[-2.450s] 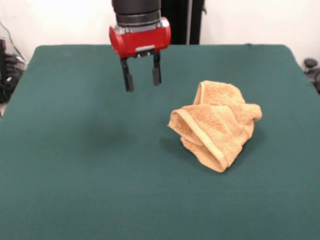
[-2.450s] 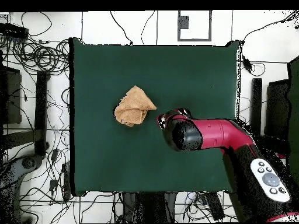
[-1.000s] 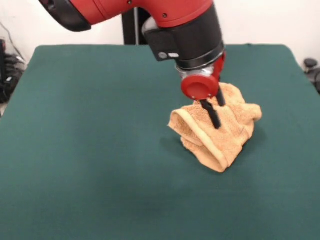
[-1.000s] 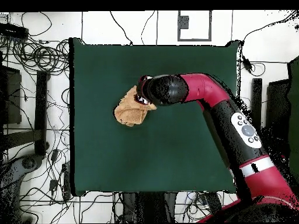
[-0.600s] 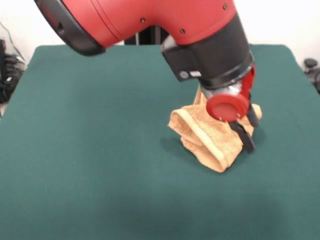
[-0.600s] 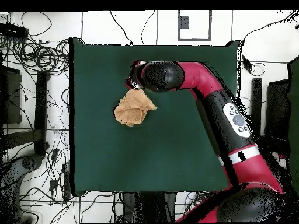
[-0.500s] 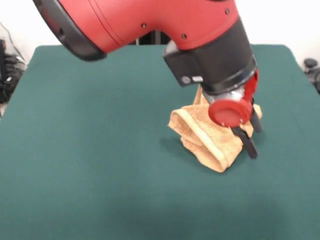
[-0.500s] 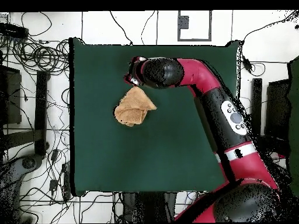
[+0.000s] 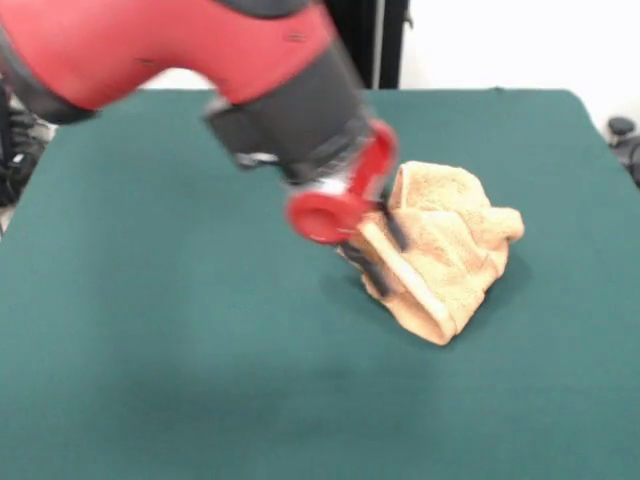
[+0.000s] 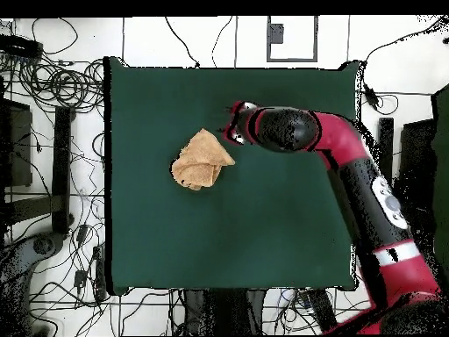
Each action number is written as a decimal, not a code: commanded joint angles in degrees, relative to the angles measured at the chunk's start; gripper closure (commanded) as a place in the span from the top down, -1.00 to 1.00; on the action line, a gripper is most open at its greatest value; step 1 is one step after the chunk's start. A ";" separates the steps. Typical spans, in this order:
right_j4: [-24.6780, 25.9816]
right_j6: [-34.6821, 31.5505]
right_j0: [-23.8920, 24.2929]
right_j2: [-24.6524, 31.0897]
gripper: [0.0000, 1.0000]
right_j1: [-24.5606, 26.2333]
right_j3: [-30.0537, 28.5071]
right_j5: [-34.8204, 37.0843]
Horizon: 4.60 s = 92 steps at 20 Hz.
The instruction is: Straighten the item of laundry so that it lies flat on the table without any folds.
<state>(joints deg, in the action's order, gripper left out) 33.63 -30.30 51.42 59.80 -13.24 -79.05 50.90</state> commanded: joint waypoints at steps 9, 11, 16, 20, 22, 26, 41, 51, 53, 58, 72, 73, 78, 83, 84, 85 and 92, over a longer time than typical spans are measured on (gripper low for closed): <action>4.02 18.91 5.12 1.10 1.00 2.29 -9.09 1.52; 4.31 18.55 5.43 1.48 1.00 3.22 -9.17 0.35; 4.51 16.88 5.29 1.50 1.00 3.60 -9.41 -0.71; 4.24 15.96 5.35 1.80 1.00 4.18 -9.56 -1.21; 4.06 15.56 5.45 2.04 1.00 4.34 -9.68 -1.19; 3.96 14.84 5.82 2.66 1.00 4.55 -10.33 -1.07; 4.28 11.03 3.92 0.04 1.00 3.33 -8.65 2.73; 3.89 9.58 -0.52 -2.92 1.00 1.96 -3.49 7.28; 3.76 9.69 -0.64 -3.20 1.00 1.83 -3.50 7.52; 4.42 10.46 -1.92 -5.82 1.00 2.38 -1.54 10.01; 3.35 13.27 0.52 -4.45 1.00 3.68 -2.90 7.78; 3.34 13.78 1.02 -4.07 1.00 4.00 -3.26 7.17; 3.76 15.31 1.87 -4.03 1.00 5.53 -3.23 6.60; 4.17 15.15 1.52 -5.22 1.00 6.50 -2.45 7.86; 4.00 15.23 1.79 -5.10 1.00 6.76 -2.60 7.79; 3.61 15.48 2.22 -4.76 1.00 7.04 -2.89 7.82; 3.04 21.12 7.57 -1.39 1.00 10.72 -6.14 5.50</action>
<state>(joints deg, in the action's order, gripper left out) 36.21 -26.35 59.39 59.91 -6.34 -83.71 53.76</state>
